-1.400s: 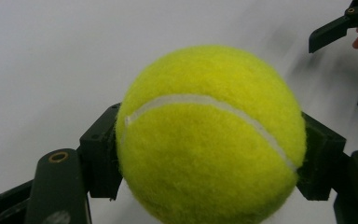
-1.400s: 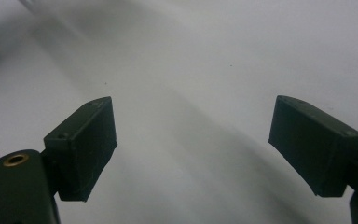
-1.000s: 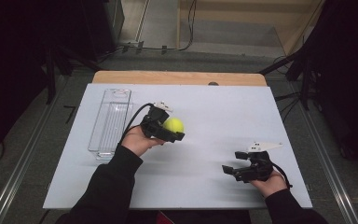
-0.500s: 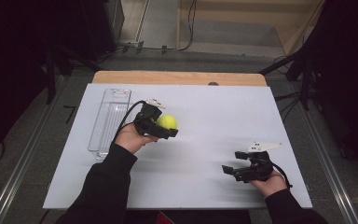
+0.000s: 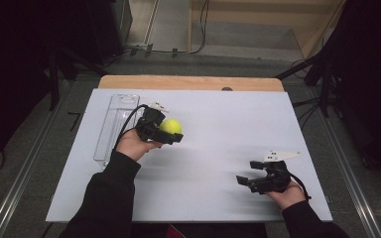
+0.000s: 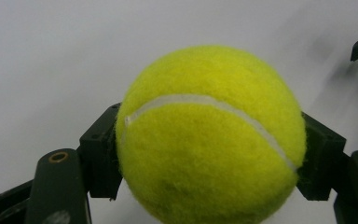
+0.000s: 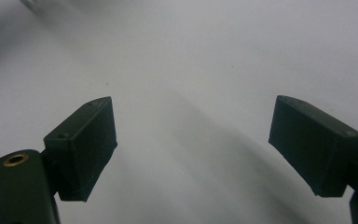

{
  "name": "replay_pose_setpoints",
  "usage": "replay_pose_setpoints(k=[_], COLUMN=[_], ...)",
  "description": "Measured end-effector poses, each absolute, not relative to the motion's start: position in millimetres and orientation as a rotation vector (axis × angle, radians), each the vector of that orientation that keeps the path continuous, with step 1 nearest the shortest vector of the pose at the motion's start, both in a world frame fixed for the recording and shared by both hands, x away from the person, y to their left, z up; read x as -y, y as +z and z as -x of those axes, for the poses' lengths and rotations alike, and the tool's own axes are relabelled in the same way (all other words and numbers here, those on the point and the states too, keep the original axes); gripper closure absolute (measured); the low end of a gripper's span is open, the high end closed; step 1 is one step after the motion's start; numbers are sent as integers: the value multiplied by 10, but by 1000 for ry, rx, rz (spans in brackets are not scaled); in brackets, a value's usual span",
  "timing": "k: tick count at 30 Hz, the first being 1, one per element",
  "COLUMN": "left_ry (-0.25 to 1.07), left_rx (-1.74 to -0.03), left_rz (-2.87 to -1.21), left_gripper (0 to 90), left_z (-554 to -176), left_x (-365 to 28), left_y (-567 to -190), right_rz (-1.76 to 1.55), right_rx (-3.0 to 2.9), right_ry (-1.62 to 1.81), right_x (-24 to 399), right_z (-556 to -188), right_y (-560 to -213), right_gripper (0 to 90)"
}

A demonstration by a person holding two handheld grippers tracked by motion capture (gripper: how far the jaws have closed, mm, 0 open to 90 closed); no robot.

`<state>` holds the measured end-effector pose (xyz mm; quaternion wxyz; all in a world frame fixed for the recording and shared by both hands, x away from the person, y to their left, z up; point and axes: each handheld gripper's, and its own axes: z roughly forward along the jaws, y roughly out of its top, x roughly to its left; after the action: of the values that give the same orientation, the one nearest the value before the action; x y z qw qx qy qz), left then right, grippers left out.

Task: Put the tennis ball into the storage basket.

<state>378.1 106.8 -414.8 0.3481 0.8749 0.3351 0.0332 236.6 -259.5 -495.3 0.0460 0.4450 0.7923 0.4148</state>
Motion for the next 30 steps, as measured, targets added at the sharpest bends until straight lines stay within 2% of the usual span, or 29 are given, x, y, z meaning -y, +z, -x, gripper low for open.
replay_pose_setpoints(k=[30], left_ry=[130], left_rx=[-992], left_rz=[-2221], left_gripper=[267], left_z=[-3903], left_x=[-1442], left_y=[-4105], right_rz=[-1351], right_rx=[-2421], right_ry=[1261], right_x=[2594], right_z=[-2366], right_y=[-4949], right_gripper=[130])
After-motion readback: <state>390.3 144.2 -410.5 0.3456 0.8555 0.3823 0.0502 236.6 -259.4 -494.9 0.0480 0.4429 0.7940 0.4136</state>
